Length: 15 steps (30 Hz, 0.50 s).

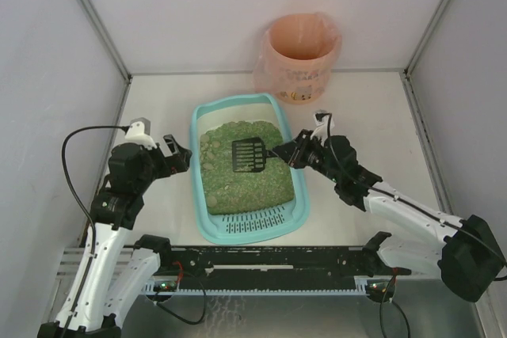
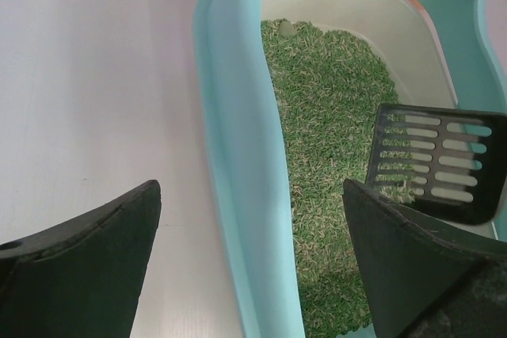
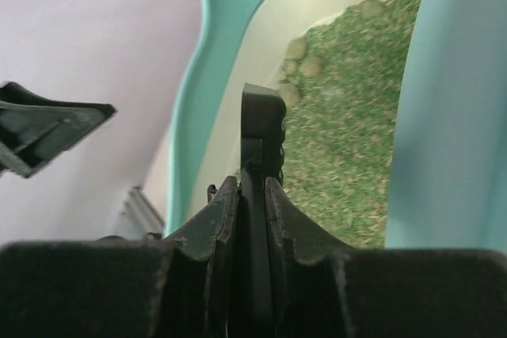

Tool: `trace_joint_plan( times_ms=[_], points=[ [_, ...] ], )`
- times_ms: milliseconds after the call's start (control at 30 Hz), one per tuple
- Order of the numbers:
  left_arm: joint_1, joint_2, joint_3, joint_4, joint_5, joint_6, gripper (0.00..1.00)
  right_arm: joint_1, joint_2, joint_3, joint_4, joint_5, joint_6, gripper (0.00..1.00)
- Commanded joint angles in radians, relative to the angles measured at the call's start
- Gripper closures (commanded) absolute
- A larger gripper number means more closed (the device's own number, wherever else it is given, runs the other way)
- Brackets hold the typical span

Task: Clean the litter box

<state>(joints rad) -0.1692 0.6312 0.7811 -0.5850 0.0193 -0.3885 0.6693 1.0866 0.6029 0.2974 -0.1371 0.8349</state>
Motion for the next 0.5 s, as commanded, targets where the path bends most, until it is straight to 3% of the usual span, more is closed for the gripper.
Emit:
trace_joint_plan(
  times_ms=[0, 167, 467],
  points=[
    [0.008, 0.002, -0.023, 0.036, 0.027, 0.029, 0.0, 0.053, 0.021, 0.151, -0.192, 0.204, -0.23, 1.0],
    [0.007, 0.031, -0.02, 0.04, 0.041, 0.033, 0.0, 0.082, 0.205, 0.368, -0.418, 0.255, -0.197, 1.0],
    [0.007, 0.061, -0.024, 0.056, 0.115, 0.049, 0.03, 0.101, 0.506, 0.674, -0.555, 0.319, -0.146, 1.0]
  ],
)
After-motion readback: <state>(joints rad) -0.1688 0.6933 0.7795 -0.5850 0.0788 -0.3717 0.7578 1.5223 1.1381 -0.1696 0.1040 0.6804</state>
